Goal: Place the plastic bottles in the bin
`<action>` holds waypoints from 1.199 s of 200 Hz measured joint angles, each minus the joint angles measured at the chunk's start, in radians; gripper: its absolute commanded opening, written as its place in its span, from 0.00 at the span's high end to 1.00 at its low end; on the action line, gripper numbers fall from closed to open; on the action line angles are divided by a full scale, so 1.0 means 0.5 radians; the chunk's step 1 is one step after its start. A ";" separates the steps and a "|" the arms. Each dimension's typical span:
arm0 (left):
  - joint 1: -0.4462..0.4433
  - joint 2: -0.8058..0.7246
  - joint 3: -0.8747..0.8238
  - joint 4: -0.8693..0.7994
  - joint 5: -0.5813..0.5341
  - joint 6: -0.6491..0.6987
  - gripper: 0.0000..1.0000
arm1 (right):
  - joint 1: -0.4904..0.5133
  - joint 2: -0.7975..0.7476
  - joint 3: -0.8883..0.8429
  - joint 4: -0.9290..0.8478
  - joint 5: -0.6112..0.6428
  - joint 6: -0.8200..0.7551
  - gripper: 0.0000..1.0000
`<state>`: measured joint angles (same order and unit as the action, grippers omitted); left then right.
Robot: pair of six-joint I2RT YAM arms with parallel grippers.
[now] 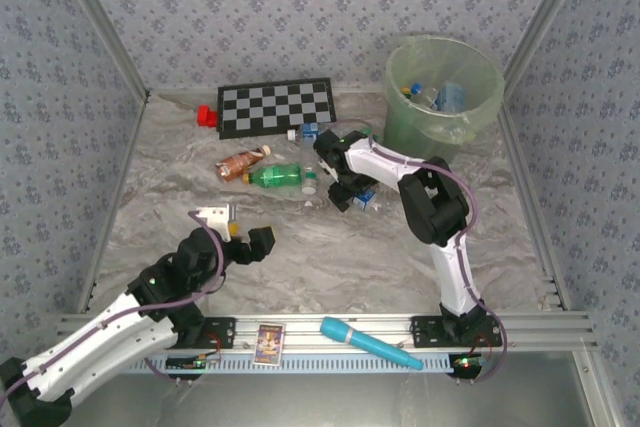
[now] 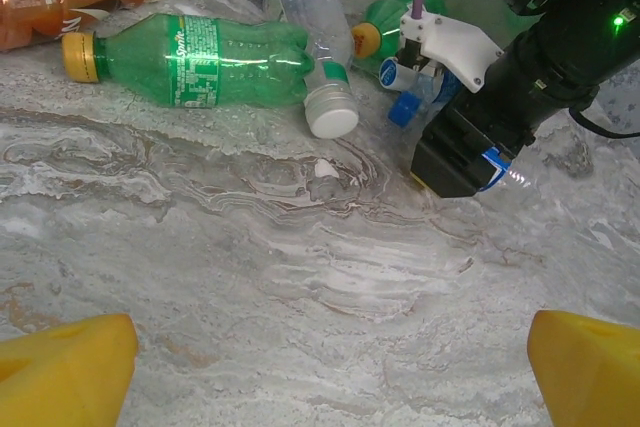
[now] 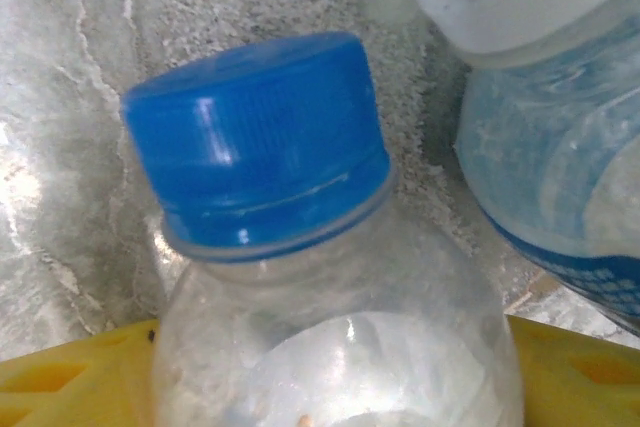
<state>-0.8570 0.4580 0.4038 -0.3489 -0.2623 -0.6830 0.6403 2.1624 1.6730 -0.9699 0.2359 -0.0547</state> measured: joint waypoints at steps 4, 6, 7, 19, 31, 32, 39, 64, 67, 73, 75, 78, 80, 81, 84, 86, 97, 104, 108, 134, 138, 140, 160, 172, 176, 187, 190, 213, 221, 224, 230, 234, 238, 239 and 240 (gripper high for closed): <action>0.001 0.000 0.000 -0.002 -0.001 0.000 0.00 | 0.000 0.007 0.005 -0.003 -0.007 0.002 0.26; 0.002 0.000 0.000 -0.005 0.000 0.000 0.00 | 0.000 0.011 0.008 -0.005 -0.010 -0.005 0.27; 0.002 0.000 0.000 -0.006 0.000 0.000 0.00 | 0.000 0.011 0.010 -0.006 -0.010 -0.010 0.27; 0.005 0.000 0.000 -0.018 0.001 0.000 0.00 | 0.006 0.014 0.015 -0.011 -0.013 -0.015 0.32; 0.005 0.000 0.000 -0.031 0.002 0.000 0.00 | 0.014 0.014 0.016 -0.014 -0.012 -0.023 0.41; 0.005 0.000 0.000 -0.032 0.001 0.000 0.00 | 0.014 0.014 0.016 -0.014 -0.011 -0.029 0.41; 0.009 0.000 0.000 -0.035 0.001 0.000 0.00 | 0.020 0.014 0.016 -0.016 -0.009 -0.032 0.43; 0.013 0.000 0.000 -0.037 0.002 -0.001 0.00 | 0.047 0.008 0.016 -0.020 -0.007 -0.028 0.43; 0.013 0.000 0.000 -0.037 0.002 -0.001 0.00 | 0.052 0.003 0.016 -0.020 -0.006 -0.028 0.43; 0.013 0.000 0.000 -0.037 0.006 -0.001 0.00 | 0.063 -0.011 0.014 -0.019 -0.008 -0.028 0.43; 0.013 0.000 0.000 -0.037 0.007 -0.001 0.00 | 0.066 -0.017 0.014 -0.019 -0.008 -0.028 0.43; 0.013 0.000 0.000 -0.037 0.007 -0.001 0.00 | 0.072 -0.027 0.012 -0.018 -0.009 -0.028 0.43; 0.013 0.000 0.000 -0.037 0.008 -0.001 0.00 | 0.076 -0.034 0.012 -0.018 -0.009 -0.027 0.43; 0.013 0.000 0.000 -0.037 0.007 -0.001 0.00 | 0.079 -0.040 0.011 -0.018 -0.009 -0.027 0.43; 0.013 0.000 0.000 -0.037 0.007 -0.001 0.00 | 0.084 -0.054 0.008 -0.016 -0.013 -0.027 0.43; 0.013 0.000 0.000 -0.037 0.008 -0.001 0.00 | 0.088 -0.066 0.006 -0.014 -0.015 -0.027 0.44; 0.013 0.000 0.000 -0.038 0.007 -0.002 0.00 | 0.106 -0.148 -0.010 -0.006 -0.032 -0.026 0.44; 0.013 0.000 0.000 -0.038 0.008 -0.002 0.00 | 0.115 -0.209 -0.020 0.001 -0.050 -0.024 0.44; 0.013 0.000 0.000 -0.038 0.008 -0.002 0.00 | 0.119 -0.246 -0.024 0.004 -0.063 -0.020 0.44; 0.013 0.000 0.000 -0.048 0.008 -0.014 0.00 | 0.125 -0.561 -0.070 0.079 -0.158 -0.002 0.46; 0.013 0.000 0.000 -0.050 0.008 -0.015 0.00 | 0.125 -0.616 -0.076 0.095 -0.175 0.005 0.46; 0.013 -0.001 0.000 -0.051 0.008 -0.016 0.00 | 0.124 -0.643 -0.079 0.106 -0.186 0.007 0.46; 0.013 -0.014 0.000 -0.062 0.008 -0.021 0.00 | 0.110 -0.892 -0.091 0.196 -0.266 0.034 0.46; 0.013 -0.022 0.000 -0.063 0.008 -0.021 0.00 | 0.096 -1.025 -0.094 0.253 -0.314 0.050 0.47; 0.013 -0.024 0.000 -0.063 0.009 -0.021 0.00 | 0.091 -1.067 -0.095 0.272 -0.326 0.059 0.48; 0.013 -0.024 0.000 -0.063 0.015 -0.021 0.00 | 0.069 -1.174 -0.097 0.325 -0.362 0.074 0.49; 0.013 -0.024 0.000 -0.064 0.017 -0.022 0.00 | 0.061 -1.203 -0.098 0.340 -0.367 0.079 0.49; 0.013 -0.024 0.000 -0.066 0.027 -0.022 0.00 | -0.014 -1.395 -0.114 0.475 -0.399 0.095 0.50; 0.013 -0.024 0.000 -0.066 0.030 -0.022 0.00 | -0.053 -1.459 -0.124 0.533 -0.397 0.098 0.50; 0.013 -0.024 0.001 -0.067 0.031 -0.022 0.00 | -0.066 -1.478 -0.130 0.552 -0.398 0.100 0.50; 0.013 -0.024 0.001 -0.068 0.030 -0.022 0.00 | -0.095 -1.515 -0.136 0.587 -0.397 0.101 0.50; 0.013 -0.024 0.002 -0.069 0.030 -0.021 0.00 | -0.117 -1.539 -0.139 0.613 -0.397 0.102 0.50; 0.013 -0.024 0.002 -0.072 0.030 -0.021 0.00 | -0.137 -1.556 -0.142 0.636 -0.398 0.102 0.50; 0.013 -0.024 0.002 -0.072 0.030 -0.021 0.00 | -0.145 -1.563 -0.143 0.644 -0.397 0.103 0.50; 0.013 -0.024 0.002 -0.072 0.030 -0.021 0.00 | -0.149 -1.566 -0.143 0.650 -0.397 0.104 0.50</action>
<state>-0.8505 0.4458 0.4049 -0.3847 -0.2474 -0.6937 0.5659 1.3796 1.6016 -0.6449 0.0376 -0.0029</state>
